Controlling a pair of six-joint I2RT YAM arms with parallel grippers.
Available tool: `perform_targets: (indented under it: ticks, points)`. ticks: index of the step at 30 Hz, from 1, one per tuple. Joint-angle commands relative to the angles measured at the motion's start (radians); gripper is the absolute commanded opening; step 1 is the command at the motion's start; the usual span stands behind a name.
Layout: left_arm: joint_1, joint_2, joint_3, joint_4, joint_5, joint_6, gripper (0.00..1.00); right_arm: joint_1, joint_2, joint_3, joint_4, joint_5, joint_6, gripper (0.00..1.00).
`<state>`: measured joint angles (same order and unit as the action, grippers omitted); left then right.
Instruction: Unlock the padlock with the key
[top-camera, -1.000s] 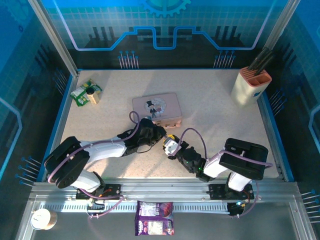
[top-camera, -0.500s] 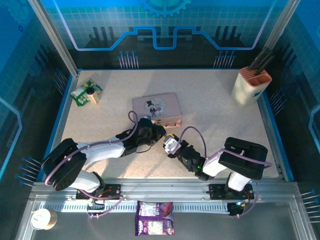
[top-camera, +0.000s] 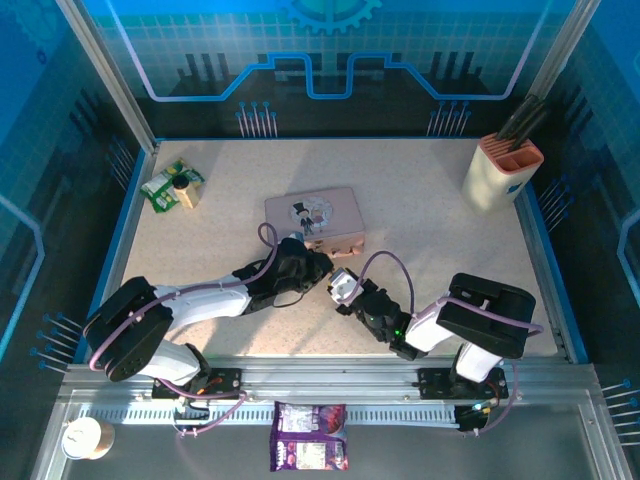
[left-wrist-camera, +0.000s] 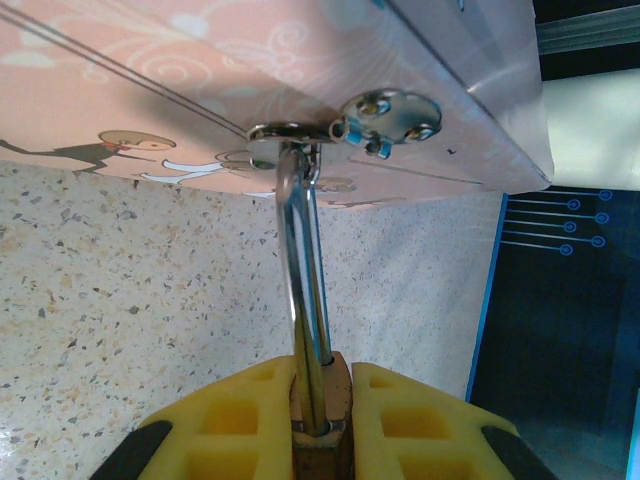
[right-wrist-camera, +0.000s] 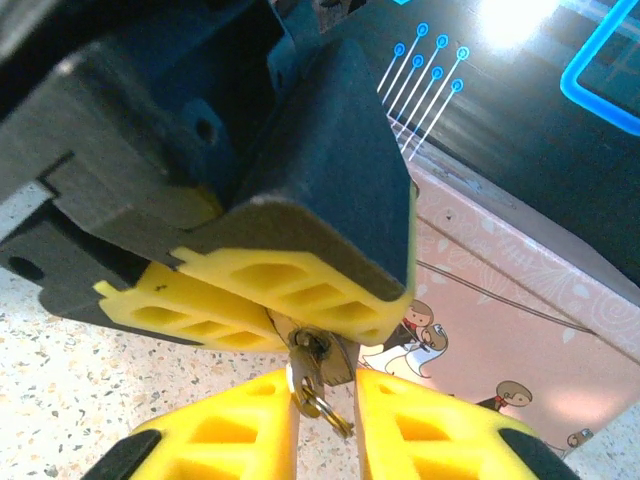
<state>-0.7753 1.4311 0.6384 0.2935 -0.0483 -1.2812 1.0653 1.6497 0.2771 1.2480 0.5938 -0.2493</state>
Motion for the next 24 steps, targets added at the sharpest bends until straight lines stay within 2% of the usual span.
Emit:
perform_targets:
  ticks: [1, 9, 20, 24]
  points:
    - [-0.014, -0.031, 0.033, 0.065, -0.002, 0.028, 0.0, -0.011, -0.004, 0.021, 0.005, -0.002, 0.029, 0.22]
    - [-0.021, -0.017, 0.041, 0.067, -0.003, 0.028, 0.0, -0.01, -0.016, 0.024, -0.009, -0.02, 0.055, 0.2]
    - [-0.025, -0.005, 0.045, 0.069, -0.002, 0.028, 0.0, -0.008, -0.042, 0.023, -0.021, -0.033, 0.059, 0.23]
    - [-0.029, 0.0, 0.046, 0.068, -0.008, 0.027, 0.0, -0.01, -0.05, 0.026, -0.044, -0.049, 0.061, 0.2]
